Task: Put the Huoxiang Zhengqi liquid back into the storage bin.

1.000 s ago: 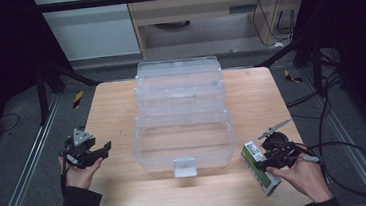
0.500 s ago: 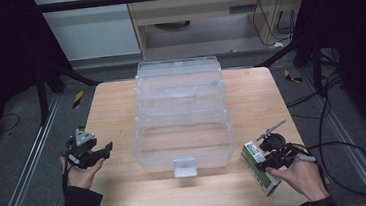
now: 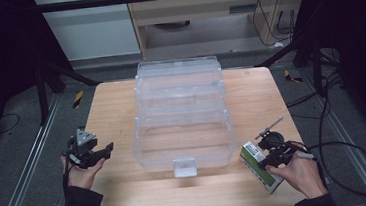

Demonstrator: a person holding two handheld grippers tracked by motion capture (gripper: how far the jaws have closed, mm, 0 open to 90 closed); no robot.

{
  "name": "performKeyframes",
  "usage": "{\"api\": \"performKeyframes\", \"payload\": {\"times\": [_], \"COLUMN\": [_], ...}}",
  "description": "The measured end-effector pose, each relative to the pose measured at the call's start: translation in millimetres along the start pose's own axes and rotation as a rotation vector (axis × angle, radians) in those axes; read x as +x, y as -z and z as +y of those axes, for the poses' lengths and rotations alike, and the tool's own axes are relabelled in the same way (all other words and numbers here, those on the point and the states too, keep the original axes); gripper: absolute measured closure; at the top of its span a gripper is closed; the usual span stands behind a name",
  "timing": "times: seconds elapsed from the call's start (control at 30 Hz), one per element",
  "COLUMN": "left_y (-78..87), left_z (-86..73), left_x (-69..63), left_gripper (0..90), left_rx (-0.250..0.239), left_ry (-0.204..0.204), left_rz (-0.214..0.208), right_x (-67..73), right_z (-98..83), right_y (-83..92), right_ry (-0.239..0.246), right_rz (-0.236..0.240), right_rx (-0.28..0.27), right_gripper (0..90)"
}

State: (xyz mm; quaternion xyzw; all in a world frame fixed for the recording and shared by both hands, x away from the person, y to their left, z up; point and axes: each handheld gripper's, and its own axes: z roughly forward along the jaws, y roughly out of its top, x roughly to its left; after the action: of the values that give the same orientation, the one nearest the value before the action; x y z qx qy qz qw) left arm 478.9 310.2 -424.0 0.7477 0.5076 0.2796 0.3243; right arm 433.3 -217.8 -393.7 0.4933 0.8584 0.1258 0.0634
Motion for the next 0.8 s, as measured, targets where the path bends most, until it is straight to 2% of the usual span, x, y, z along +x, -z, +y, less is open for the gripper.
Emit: {"api": "performKeyframes", "payload": {"times": [0.13, 0.37, 0.6, 0.8], "left_y": [0.2, 0.1, 0.1, -0.4], "left_z": [0.0, 0.0, 0.2, 0.1], "left_x": [0.2, 0.0, -0.3, -0.8], "left_gripper": [37.1, 37.1, 37.0, 37.1], "left_rx": [0.000, 0.001, 0.002, 0.006], "left_ry": [0.000, 0.000, -0.001, -0.004], "left_rz": [0.000, -0.001, -0.001, -0.002], "right_x": [-0.2, -1.2, -2.4, -6.8], "right_z": [2.1, 2.8, 0.7, -1.6], "right_y": [0.1, 0.2, 1.2, 10.4], "right_ry": [0.014, -0.001, -0.014, -0.015], "right_rz": [-0.001, 0.003, 0.001, -0.004], "right_rx": [0.019, 0.026, 0.000, -0.046], "right_gripper": [63.3, 64.2, 64.5, 64.5]}}
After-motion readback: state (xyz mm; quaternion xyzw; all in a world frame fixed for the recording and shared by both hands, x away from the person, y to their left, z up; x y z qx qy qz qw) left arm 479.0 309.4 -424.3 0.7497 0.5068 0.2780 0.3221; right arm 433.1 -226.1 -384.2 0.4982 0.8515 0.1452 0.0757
